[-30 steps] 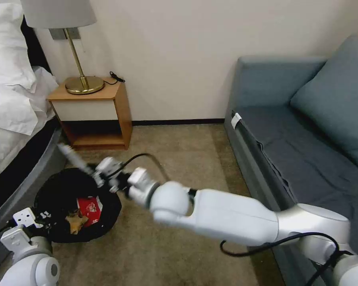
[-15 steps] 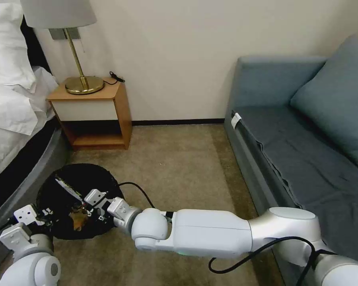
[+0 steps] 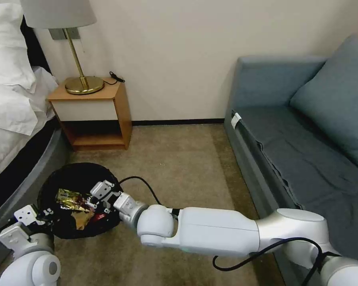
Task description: Pick up the trash bin, then pick up the garbage on the floor and place it into the trash bin.
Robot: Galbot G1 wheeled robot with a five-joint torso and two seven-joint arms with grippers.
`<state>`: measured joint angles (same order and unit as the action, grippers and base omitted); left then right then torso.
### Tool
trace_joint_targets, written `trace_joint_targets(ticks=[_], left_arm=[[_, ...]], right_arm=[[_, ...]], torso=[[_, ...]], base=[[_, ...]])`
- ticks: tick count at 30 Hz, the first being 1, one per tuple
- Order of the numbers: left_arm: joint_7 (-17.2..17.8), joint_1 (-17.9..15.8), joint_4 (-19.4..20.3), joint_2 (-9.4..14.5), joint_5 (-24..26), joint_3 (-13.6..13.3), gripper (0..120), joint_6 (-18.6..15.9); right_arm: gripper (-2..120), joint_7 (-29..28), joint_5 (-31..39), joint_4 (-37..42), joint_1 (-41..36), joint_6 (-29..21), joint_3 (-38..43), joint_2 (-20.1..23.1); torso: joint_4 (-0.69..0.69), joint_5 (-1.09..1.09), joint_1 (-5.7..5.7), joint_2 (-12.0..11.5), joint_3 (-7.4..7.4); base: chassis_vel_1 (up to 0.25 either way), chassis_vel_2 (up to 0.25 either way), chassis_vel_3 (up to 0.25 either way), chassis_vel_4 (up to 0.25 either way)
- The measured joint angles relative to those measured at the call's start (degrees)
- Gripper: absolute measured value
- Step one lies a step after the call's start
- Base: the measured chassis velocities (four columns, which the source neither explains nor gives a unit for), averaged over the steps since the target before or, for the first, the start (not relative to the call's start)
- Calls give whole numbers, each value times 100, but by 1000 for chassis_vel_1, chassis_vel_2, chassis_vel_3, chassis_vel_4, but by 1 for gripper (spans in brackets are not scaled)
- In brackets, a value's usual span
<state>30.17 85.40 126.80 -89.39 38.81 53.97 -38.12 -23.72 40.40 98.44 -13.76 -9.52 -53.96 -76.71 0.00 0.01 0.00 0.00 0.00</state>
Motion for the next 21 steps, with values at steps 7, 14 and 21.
trace_joint_targets(ticks=[7, 14, 21], left_arm=[[997, -108, -441, 64, 1442, 7, 3, -314], [1200, -176, -727, 68, 1602, 3, 3, -374], [920, -139, -823, 81, 1193, 14, 11, -373]], right_arm=[[92, 3, -34, 398, -32, -8, 463, 202], [100, 3, -48, 505, -125, -17, 577, 289], [100, 11, -89, 529, -320, -7, 710, 384]], torso=[[0, 0, 0, 0, 0], [0, -1, 0, 0, 0], [0, 0, 0, 0, 0]], base=[[0, 0, 0, 0], [0, 0, 0, 0], [0, 0, 0, 0]])
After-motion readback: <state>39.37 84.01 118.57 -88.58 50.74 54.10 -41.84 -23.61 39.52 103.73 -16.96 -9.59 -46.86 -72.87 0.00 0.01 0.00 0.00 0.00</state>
